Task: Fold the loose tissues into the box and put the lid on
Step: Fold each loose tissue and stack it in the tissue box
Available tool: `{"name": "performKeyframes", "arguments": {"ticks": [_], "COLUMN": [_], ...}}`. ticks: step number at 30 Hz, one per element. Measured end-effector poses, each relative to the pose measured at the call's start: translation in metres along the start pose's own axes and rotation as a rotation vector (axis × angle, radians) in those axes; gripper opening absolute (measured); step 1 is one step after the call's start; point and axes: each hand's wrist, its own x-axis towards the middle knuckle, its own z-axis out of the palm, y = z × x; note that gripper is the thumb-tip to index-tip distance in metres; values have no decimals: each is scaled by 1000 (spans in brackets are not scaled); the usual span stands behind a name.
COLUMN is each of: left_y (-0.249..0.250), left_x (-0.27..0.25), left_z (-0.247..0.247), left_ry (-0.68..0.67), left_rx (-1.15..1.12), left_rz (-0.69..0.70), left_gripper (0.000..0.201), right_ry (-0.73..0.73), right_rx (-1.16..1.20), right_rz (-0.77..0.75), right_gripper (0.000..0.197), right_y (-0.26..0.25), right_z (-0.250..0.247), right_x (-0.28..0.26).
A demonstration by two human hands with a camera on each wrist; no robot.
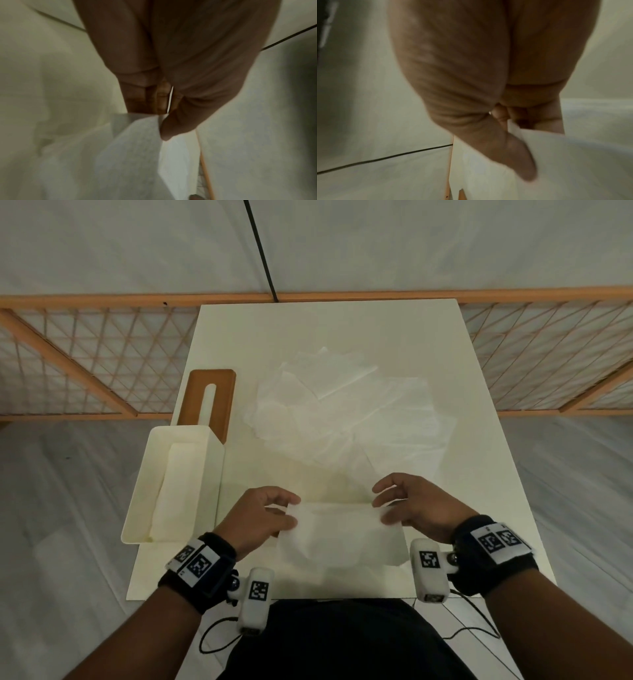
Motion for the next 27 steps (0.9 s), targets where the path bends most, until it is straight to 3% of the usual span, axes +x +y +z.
{"name": "performKeyframes", "arguments": {"ticks": [7,13,23,27], "left_y": [-26,-31,-34,-20], "left_x": [16,18,24,47], "left_z": [25,31,33,20], "left_ry": [115,155,143,232], "left_rx": [271,276,477,550], "left_rz": [-12,19,5,55], "left_gripper": [13,31,20,16], "right_ry": [259,355,339,373], "right_rx": [-494,-499,-601,-624], "right_rz": [-66,-102,-118,-122], "right_gripper": [35,35,32,31], "right_y": [28,35,41,29], "right_z": [9,4,3,1], "right_x": [17,22,29,31]}}
